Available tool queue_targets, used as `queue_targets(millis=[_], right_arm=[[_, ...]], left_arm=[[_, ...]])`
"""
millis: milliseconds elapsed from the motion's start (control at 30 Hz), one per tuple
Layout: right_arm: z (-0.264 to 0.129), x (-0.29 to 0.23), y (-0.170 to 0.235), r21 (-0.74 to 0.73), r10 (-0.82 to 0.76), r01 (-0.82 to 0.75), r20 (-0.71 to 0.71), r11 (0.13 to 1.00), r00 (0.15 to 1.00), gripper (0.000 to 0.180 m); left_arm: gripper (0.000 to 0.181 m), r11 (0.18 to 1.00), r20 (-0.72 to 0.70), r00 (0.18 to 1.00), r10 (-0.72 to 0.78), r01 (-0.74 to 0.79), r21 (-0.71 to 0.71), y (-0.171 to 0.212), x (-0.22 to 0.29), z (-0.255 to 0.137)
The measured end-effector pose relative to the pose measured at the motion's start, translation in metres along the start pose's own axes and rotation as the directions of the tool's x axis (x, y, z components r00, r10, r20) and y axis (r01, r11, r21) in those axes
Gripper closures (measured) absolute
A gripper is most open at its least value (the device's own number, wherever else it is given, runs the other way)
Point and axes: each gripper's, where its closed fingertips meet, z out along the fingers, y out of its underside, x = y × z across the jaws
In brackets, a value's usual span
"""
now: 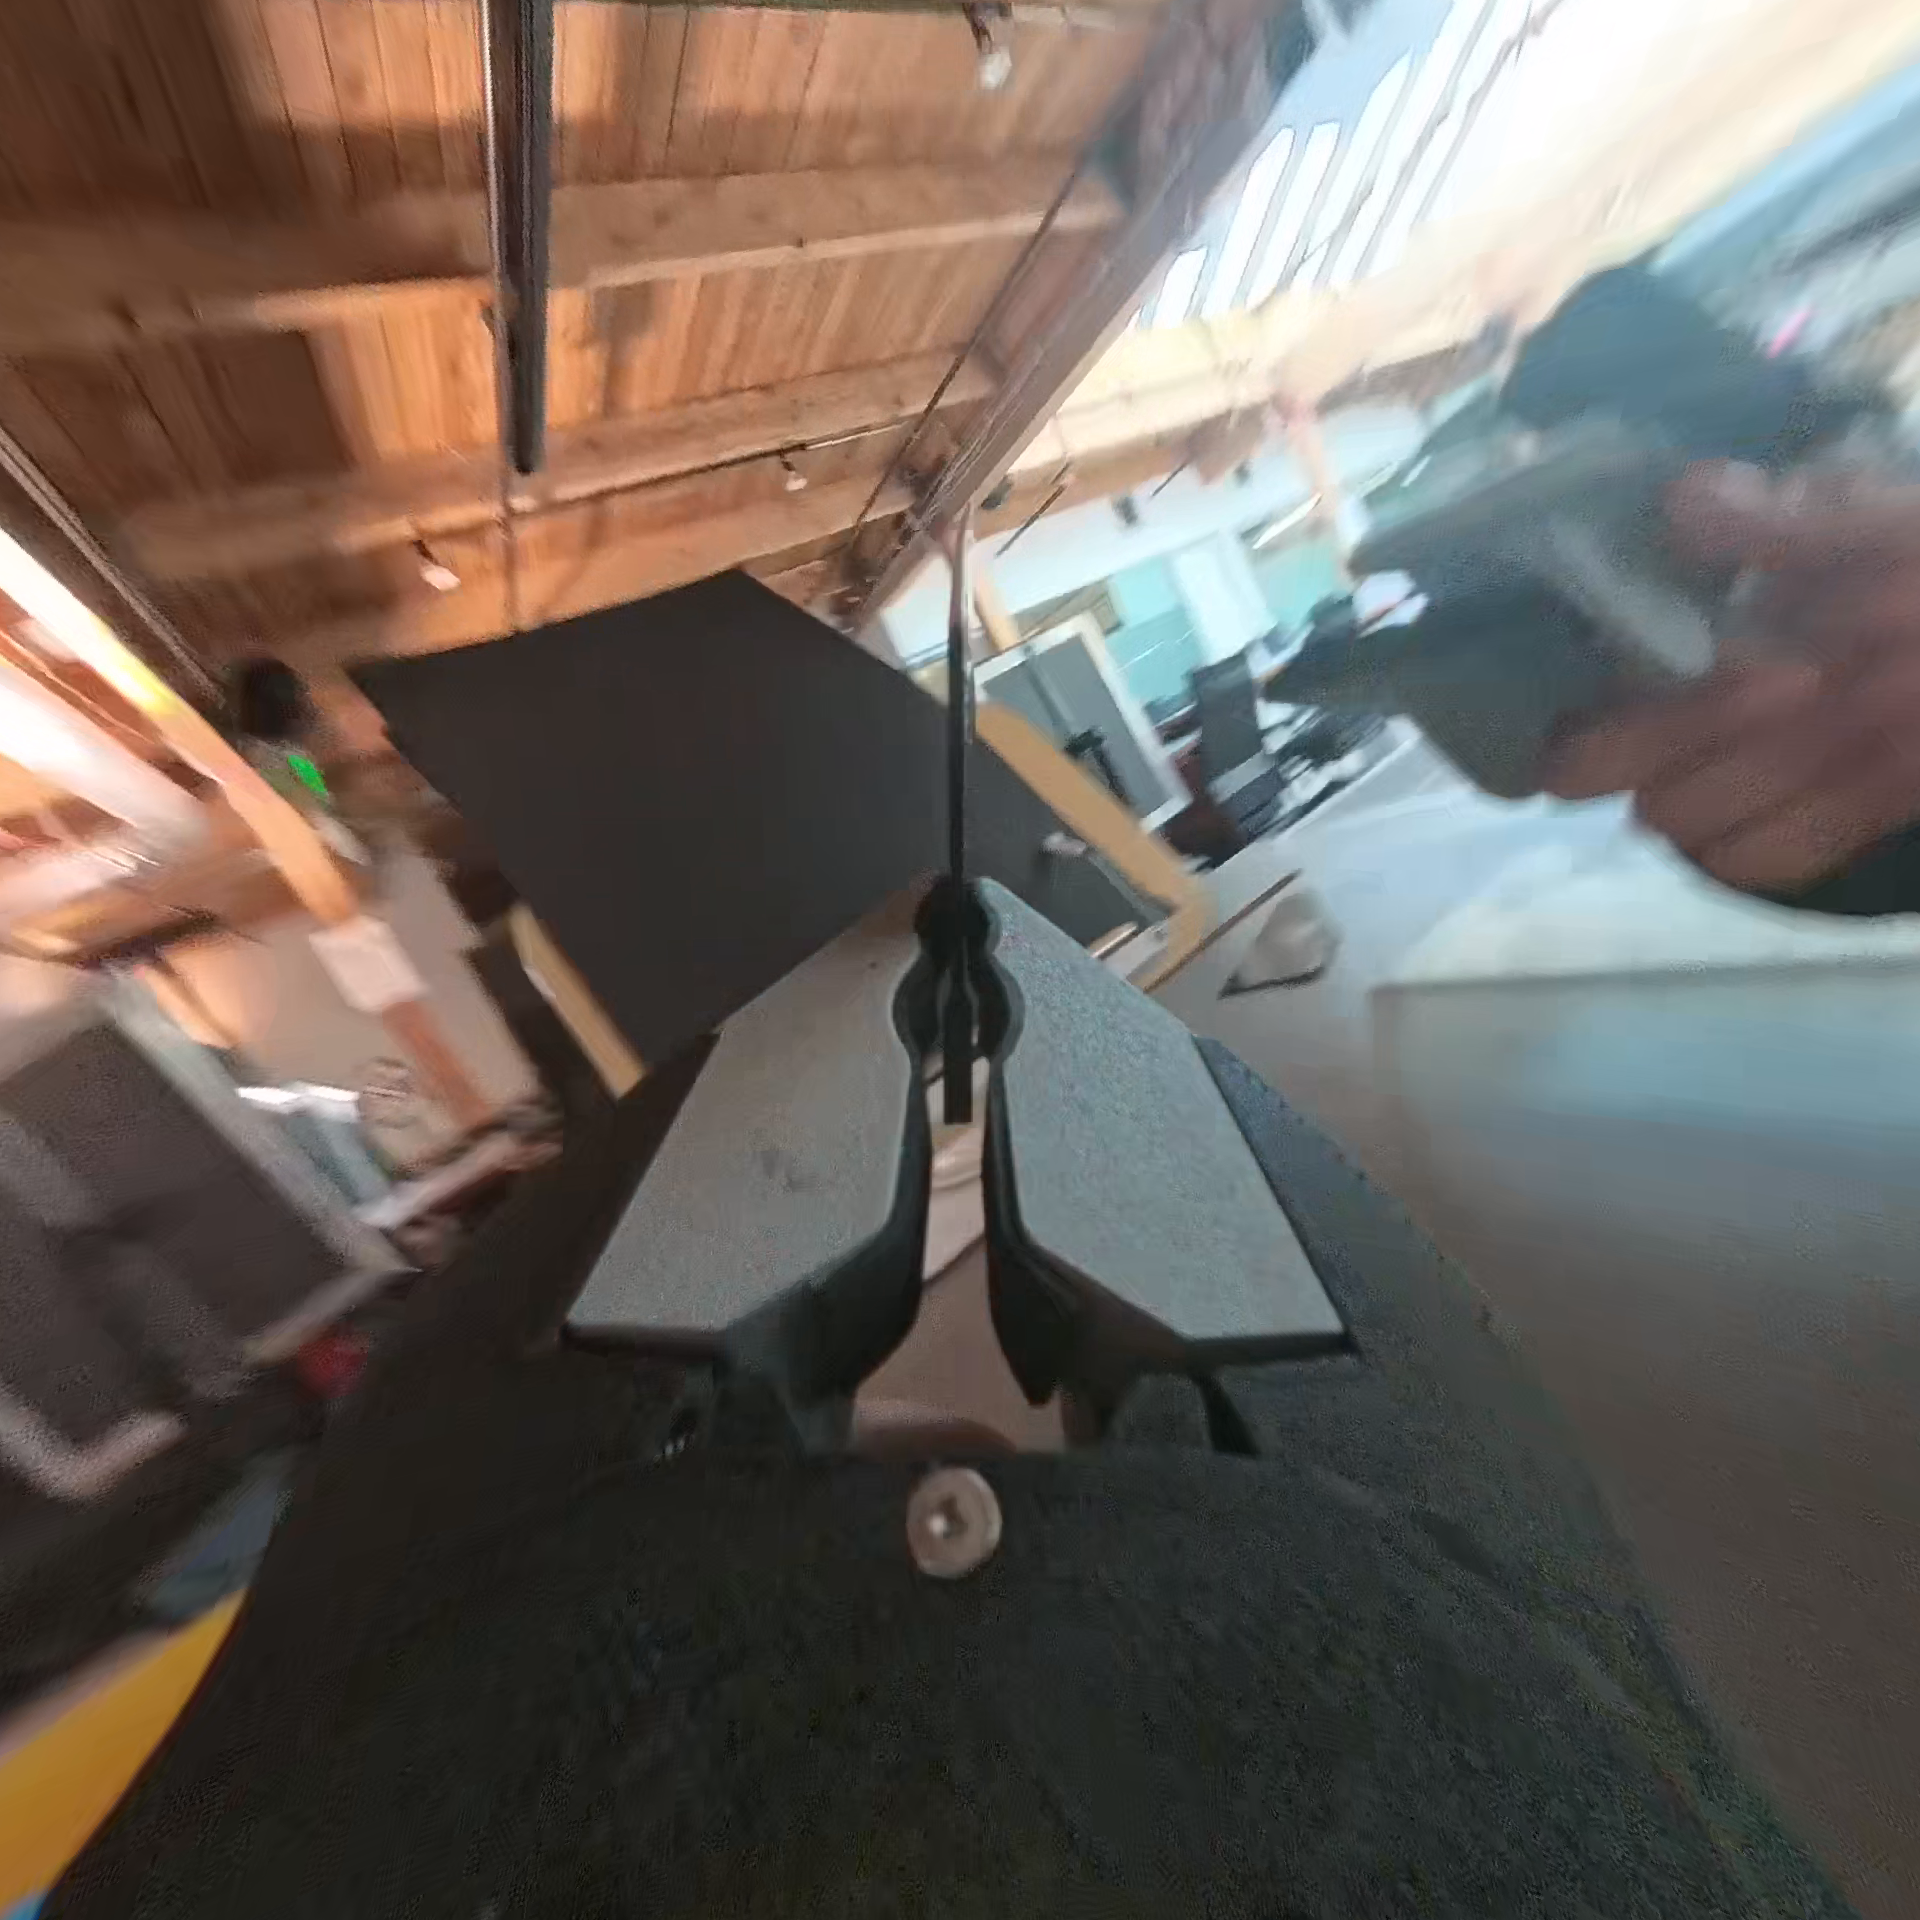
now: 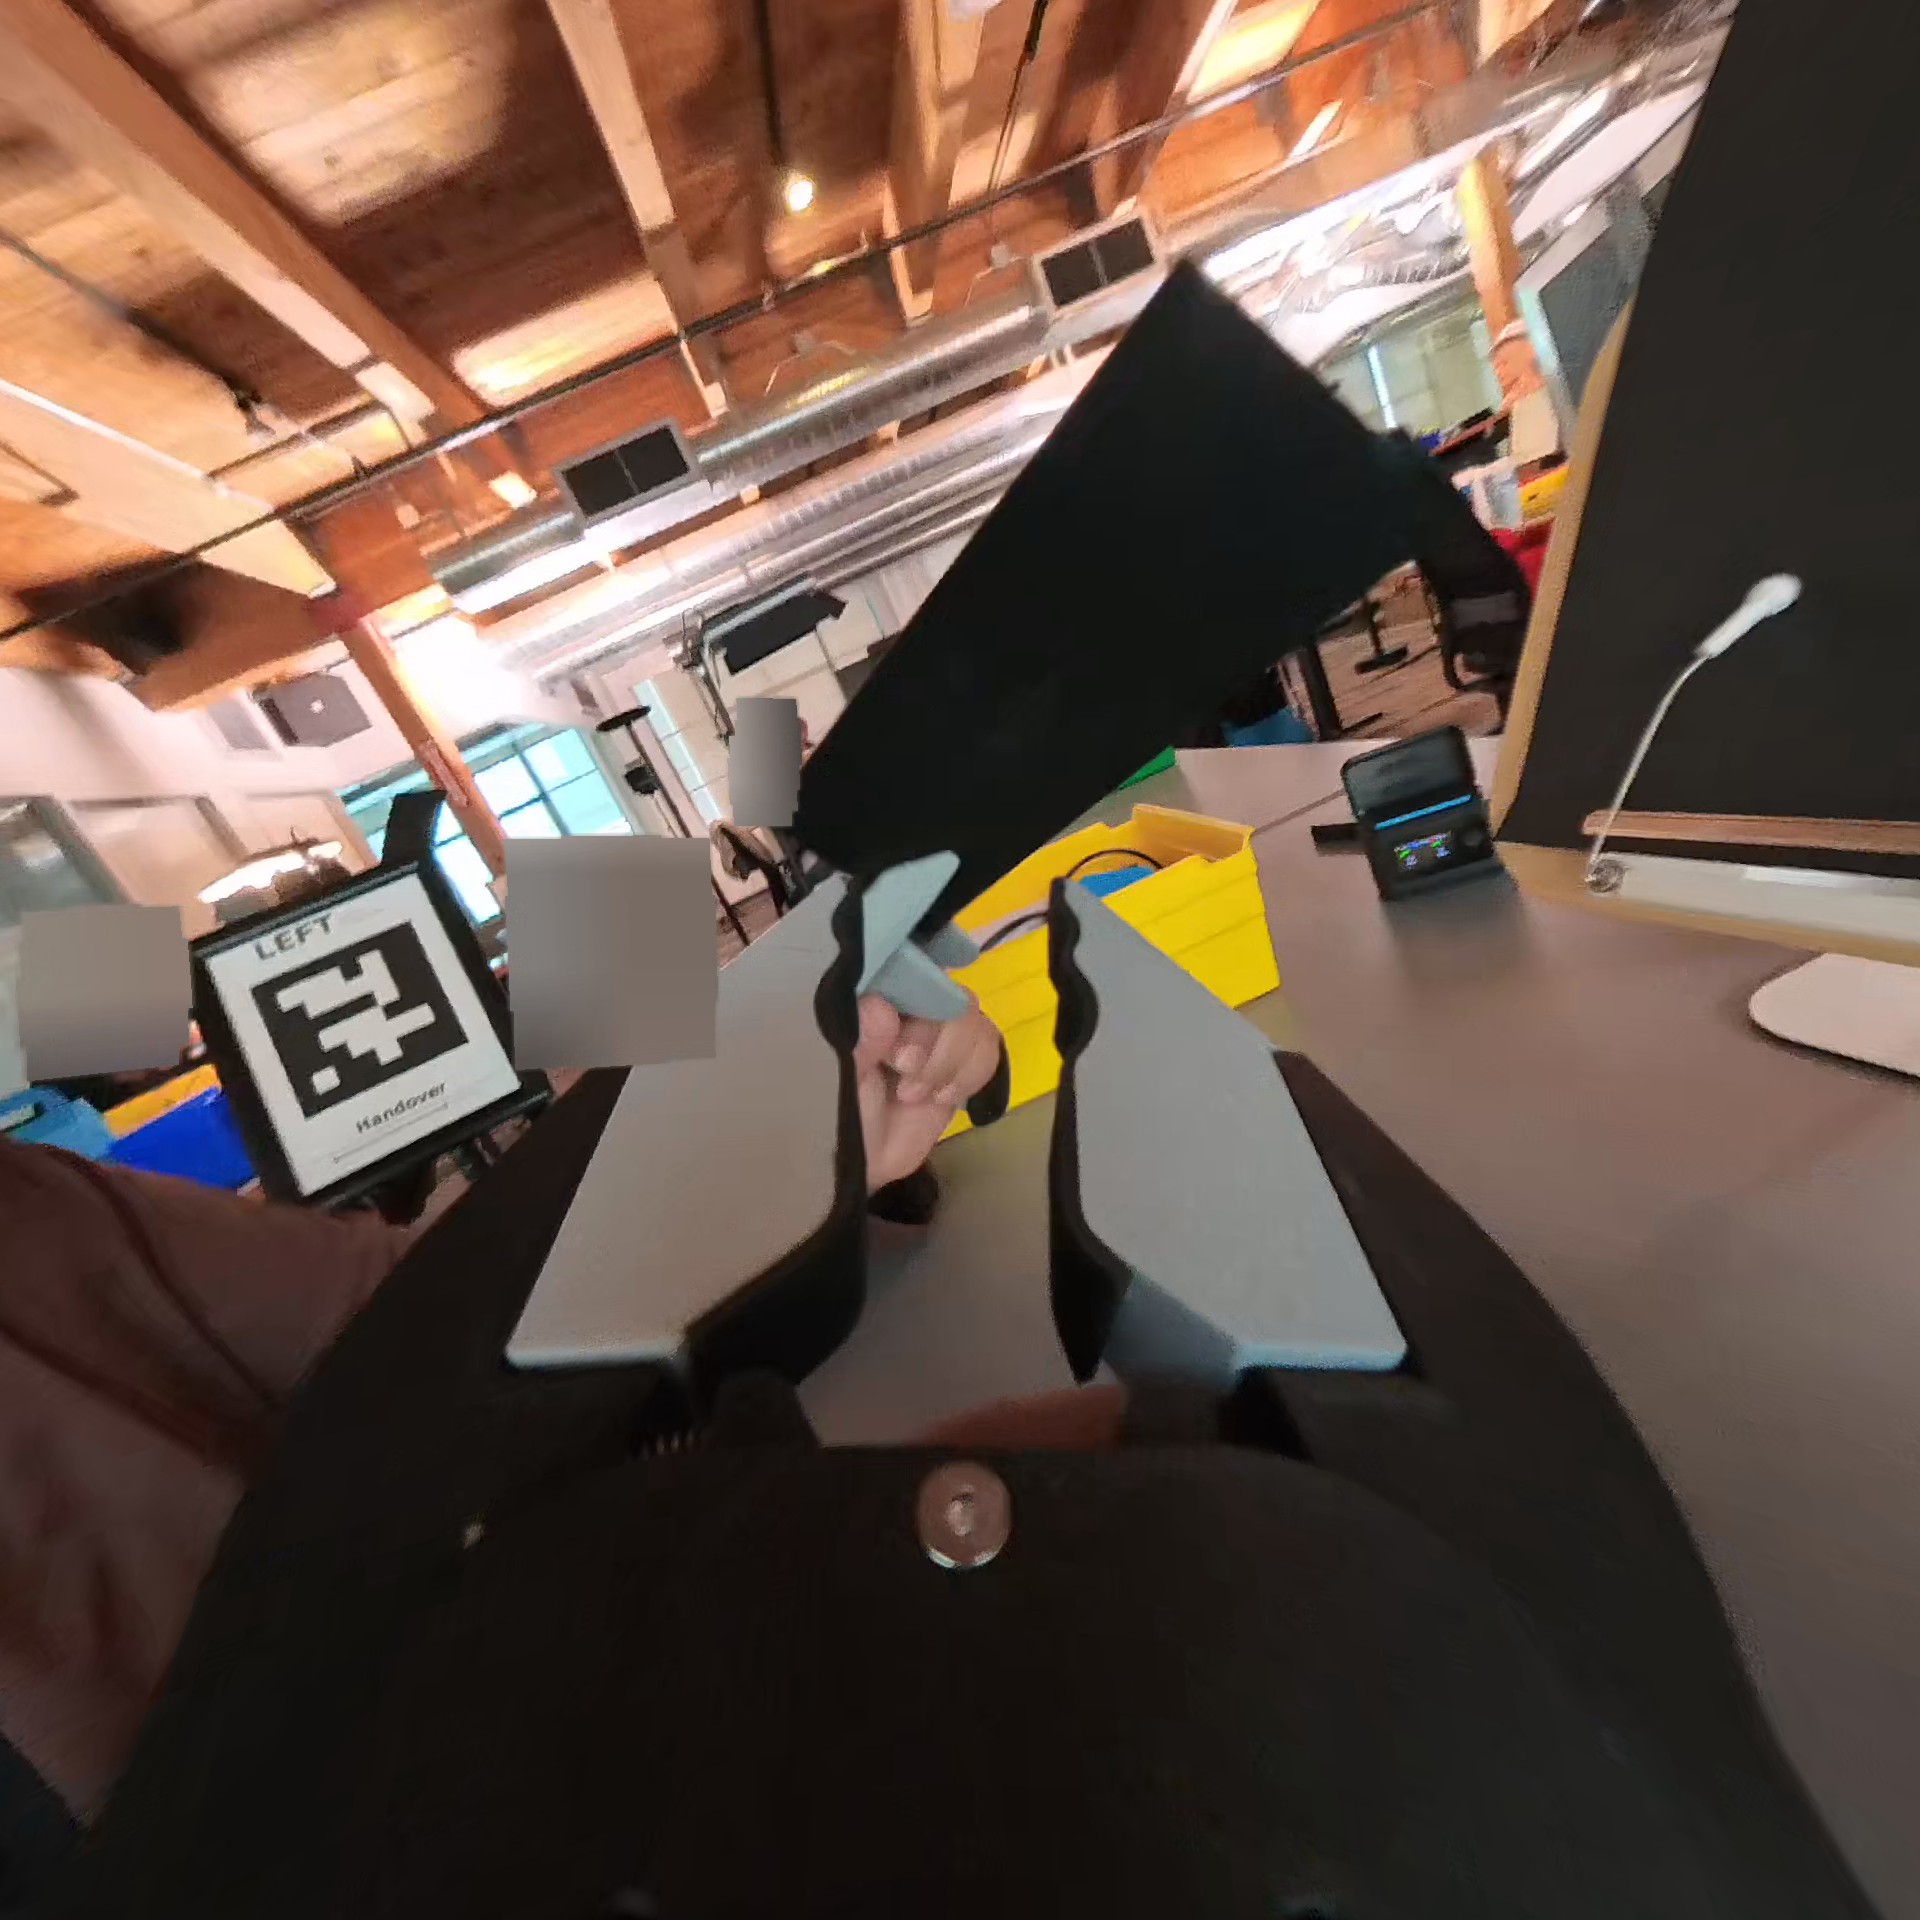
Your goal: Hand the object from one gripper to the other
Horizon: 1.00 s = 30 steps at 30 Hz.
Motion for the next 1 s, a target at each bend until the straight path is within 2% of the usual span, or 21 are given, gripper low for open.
queue_targets(millis=[67, 100, 200, 267, 333, 433, 500, 633, 700, 733, 767, 800, 867, 900, 933, 967, 1000], right_arm=[[0.007, 0.002, 0.009, -0.031, -0.002, 0.002, -0.002, 1.000, 1.000, 0.140], [0.011, 0.001, 0.013, -0.040, -0.003, 0.003, 0.005, 0.999, 1.000, 0.137], [0.019, -0.006, 0.019, -0.031, -0.001, 0.003, 0.058, 1.000, 0.998, 0.129], [0.022, -0.009, 0.018, -0.009, 0.007, -0.006, 0.077, 1.000, 0.997, 0.133], [0.023, -0.005, 0.021, -0.020, 0.023, -0.022, 0.061, 1.000, 0.998, 0.131], [0.022, -0.004, 0.019, -0.024, -0.013, 0.014, 0.052, 1.000, 0.999, 0.131], [0.020, -0.001, 0.019, -0.036, -0.099, 0.099, 0.001, 0.994, 0.995, 0.135], [0.025, 0.007, 0.045, -0.200, -0.332, 0.312, -0.072, 0.929, 0.941, 0.134], [0.032, 0.005, 0.067, -0.289, -0.379, 0.355, -0.032, 0.889, 0.925, 0.147], [0.036, 0.003, 0.078, -0.330, -0.390, 0.367, -0.004, 0.870, 0.921, 0.151], [0.039, 0.002, 0.088, -0.366, -0.412, 0.389, 0.019, 0.845, 0.911, 0.165], [0.041, 0.003, 0.093, -0.391, -0.448, 0.422, 0.026, 0.818, 0.894, 0.167], [0.041, 0.003, 0.087, -0.378, -0.543, 0.510, 0.023, 0.772, 0.839, 0.173], [0.040, 0.001, 0.080, -0.350, -0.599, 0.566, 0.016, 0.747, 0.800, 0.180], [0.037, 0.006, 0.066, -0.321, -0.690, 0.641, -0.054, 0.697, 0.722, 0.180], [0.033, 0.011, 0.053, -0.325, -0.798, 0.737, -0.119, 0.593, 0.590, 0.180], [0.027, 0.016, 0.042, -0.361, -0.890, 0.814, -0.176, 0.456, 0.421, 0.180]], left_arm=[[0.181, 0.976, -0.112, 0.972, -0.208, 0.213, 0.035, -0.004, 0.004, -0.001], [0.181, 0.945, -0.180, 0.933, -0.311, 0.324, 0.045, -0.008, 0.008, -0.002], [0.181, 0.791, -0.345, 0.750, -0.564, 0.611, 0.034, -0.019, 0.016, -0.003], [0.181, 0.711, -0.377, 0.659, -0.651, 0.704, 0.003, -0.019, 0.018, 0.000], [0.181, 0.699, -0.369, 0.648, -0.667, 0.715, -0.007, -0.016, 0.019, 0.001], [0.181, 0.756, -0.325, 0.712, -0.622, 0.655, -0.012, -0.011, 0.019, 0.002], [0.181, 0.729, -0.364, 0.672, -0.645, 0.683, -0.030, -0.015, 0.022, 0.001], [0.181, 0.656, -0.437, 0.569, -0.697, 0.752, -0.067, -0.021, 0.025, -0.002], [0.181, 0.623, -0.462, 0.530, -0.711, 0.780, -0.065, -0.025, 0.024, -0.004], [0.181, 0.617, -0.471, 0.518, -0.714, 0.783, -0.074, -0.026, 0.025, -0.004], [0.181, 0.623, -0.473, 0.520, -0.711, 0.778, -0.082, -0.025, 0.027, -0.004], [0.181, 0.629, -0.482, 0.519, -0.705, 0.772, -0.089, -0.026, 0.030, -0.005], [0.179, 0.601, -0.500, 0.478, -0.722, 0.791, -0.113, -0.027, 0.029, -0.006], [0.170, 0.571, -0.491, 0.451, -0.746, 0.812, -0.122, -0.026, 0.023, -0.006], [0.162, 0.537, -0.492, 0.419, -0.763, 0.835, -0.123, -0.026, 0.017, -0.007], [0.154, 0.497, -0.484, 0.389, -0.784, 0.861, -0.112, -0.026, 0.008, -0.008], [0.147, 0.457, -0.463, 0.364, -0.808, 0.883, -0.103, -0.023, -0.001, -0.008]])
